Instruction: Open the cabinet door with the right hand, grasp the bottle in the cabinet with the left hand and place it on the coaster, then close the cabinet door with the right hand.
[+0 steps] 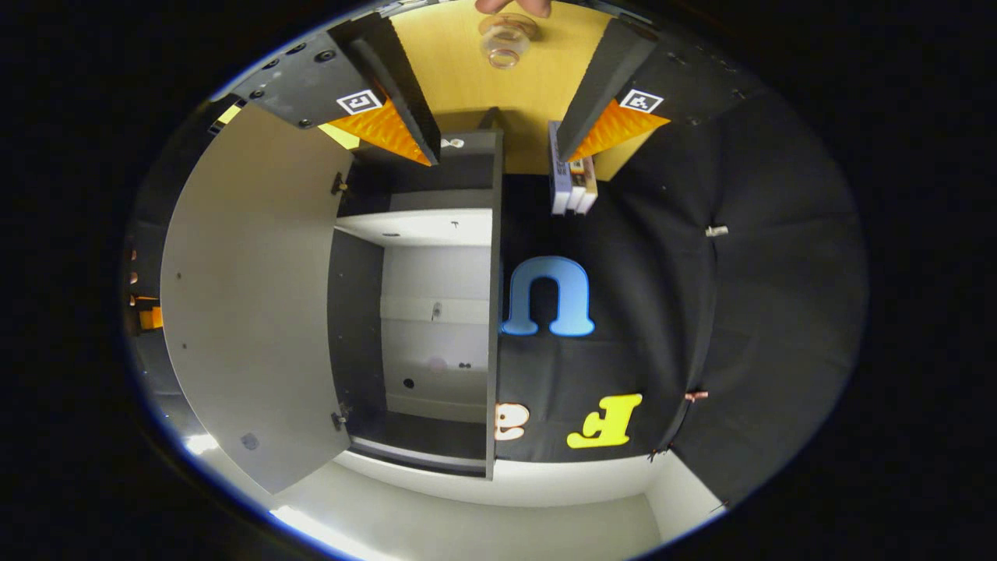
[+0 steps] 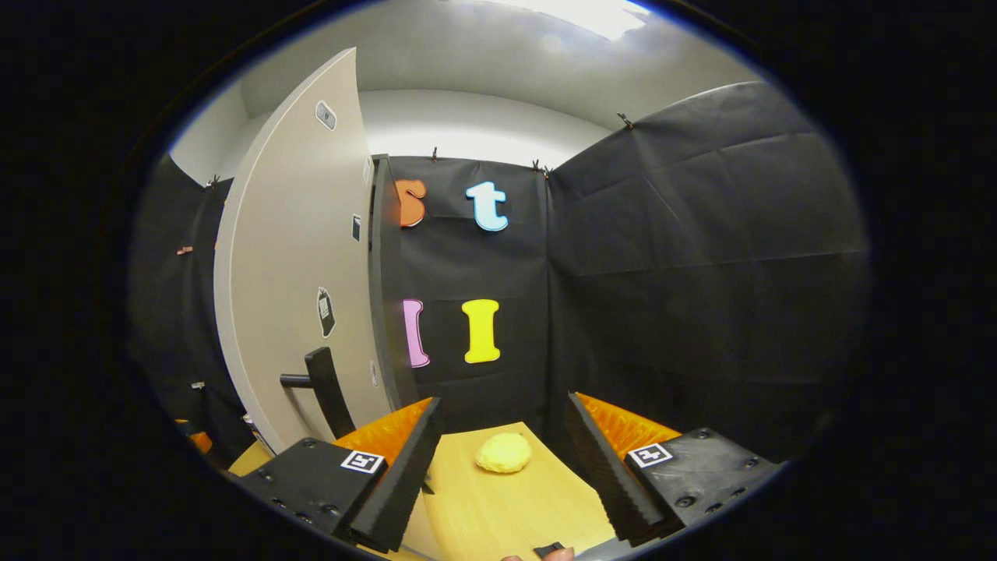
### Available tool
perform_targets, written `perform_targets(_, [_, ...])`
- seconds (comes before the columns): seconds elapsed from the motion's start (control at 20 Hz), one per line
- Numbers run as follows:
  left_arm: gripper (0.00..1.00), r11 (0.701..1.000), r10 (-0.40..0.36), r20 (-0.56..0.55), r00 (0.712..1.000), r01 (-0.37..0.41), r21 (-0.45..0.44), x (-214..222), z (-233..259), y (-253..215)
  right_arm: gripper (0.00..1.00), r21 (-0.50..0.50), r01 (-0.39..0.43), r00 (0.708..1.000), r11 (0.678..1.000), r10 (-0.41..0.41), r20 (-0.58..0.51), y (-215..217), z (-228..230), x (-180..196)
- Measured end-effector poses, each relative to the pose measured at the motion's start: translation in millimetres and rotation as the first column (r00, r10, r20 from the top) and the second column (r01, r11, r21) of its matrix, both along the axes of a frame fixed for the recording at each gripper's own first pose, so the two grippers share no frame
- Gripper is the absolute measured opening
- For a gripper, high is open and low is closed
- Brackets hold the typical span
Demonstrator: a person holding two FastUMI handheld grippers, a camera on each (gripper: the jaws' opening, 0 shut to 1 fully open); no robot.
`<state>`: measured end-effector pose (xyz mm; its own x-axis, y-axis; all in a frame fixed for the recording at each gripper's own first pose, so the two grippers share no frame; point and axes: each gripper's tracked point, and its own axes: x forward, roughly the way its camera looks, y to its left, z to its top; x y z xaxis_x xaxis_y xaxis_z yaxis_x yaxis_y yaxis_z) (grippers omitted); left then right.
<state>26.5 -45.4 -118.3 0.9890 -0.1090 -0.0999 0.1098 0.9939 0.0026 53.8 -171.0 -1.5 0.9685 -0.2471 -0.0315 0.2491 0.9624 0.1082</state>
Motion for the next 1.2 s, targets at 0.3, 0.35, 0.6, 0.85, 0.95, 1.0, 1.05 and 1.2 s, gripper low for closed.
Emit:
perform_targets(0.3, [0.95, 0.999, 0.001, -0.023, 1.000, -0.002, -0.052, -8, 31, -15, 0.98, 0.001, -0.101, 0.995, 0.995, 0.101, -0.014, 31, -5, 2])
perform_targets(0.35, [0.94, 0.998, -0.005, -0.018, 1.000, 0.004, -0.064, -9, 35, -18, 0.98, 0.008, -0.111, 0.994, 0.994, 0.111, -0.009, 34, -4, 2])
perform_targets(0.6, [0.92, 0.999, -0.018, -0.001, 1.000, 0.017, -0.033, -16, 41, -15, 0.97, 0.019, -0.107, 0.994, 0.994, 0.107, -0.010, 39, -5, 4])
perform_targets(0.85, [0.95, 0.999, -0.025, 0.003, 1.000, 0.025, -0.035, -17, 43, -6, 0.97, 0.020, -0.098, 0.995, 0.995, 0.099, -0.018, 52, -5, 1])
perform_targets(0.95, [0.95, 0.999, -0.023, -0.003, 1.000, 0.023, -0.028, -16, 40, 2, 0.97, 0.041, -0.109, 0.994, 0.993, 0.110, -0.021, 66, -7, -2])
perform_targets(1.0, [0.95, 0.999, -0.023, -0.004, 1.000, 0.023, -0.026, -16, 38, 4, 1.00, 0.051, -0.119, 0.992, 0.992, 0.121, -0.022, 75, -7, -2])
perform_targets(1.05, [0.92, 0.999, -0.022, -0.004, 1.000, 0.022, -0.026, -16, 38, 7, 0.97, 0.059, -0.133, 0.991, 0.989, 0.135, -0.027, 84, -7, -1])
perform_targets(1.2, [0.92, 0.999, -0.025, -0.002, 1.000, 0.025, -0.030, -15, 35, 15, 0.97, 0.066, -0.170, 0.984, 0.983, 0.172, -0.037, 116, -8, -1])
